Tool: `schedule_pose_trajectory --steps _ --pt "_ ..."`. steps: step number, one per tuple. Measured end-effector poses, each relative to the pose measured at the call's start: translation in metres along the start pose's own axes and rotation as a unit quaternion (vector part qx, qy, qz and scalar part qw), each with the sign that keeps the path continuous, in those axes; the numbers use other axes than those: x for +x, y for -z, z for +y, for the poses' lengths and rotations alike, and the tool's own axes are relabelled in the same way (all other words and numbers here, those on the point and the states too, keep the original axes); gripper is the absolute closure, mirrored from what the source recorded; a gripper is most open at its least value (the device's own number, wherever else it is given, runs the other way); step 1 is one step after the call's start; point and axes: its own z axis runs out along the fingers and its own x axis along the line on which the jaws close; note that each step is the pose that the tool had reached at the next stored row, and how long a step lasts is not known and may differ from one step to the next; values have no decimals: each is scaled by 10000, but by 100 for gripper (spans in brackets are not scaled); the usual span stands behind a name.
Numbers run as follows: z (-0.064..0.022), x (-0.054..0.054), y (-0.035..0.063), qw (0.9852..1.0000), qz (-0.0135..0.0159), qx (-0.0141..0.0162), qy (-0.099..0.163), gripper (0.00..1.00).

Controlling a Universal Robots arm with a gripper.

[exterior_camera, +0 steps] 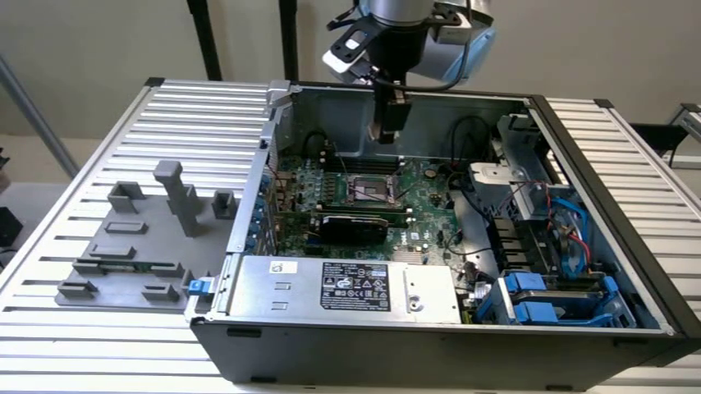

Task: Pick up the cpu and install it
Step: 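Place the cpu into insertion slot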

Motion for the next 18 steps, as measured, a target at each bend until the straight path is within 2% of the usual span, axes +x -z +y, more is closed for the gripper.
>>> schedule_pose_trajectory --steps 5,18 --pt "-18 -2 -81 9996 -8 -13 -292 45" --pt "-150 -35 -313 9987 -16 -29 -513 45"
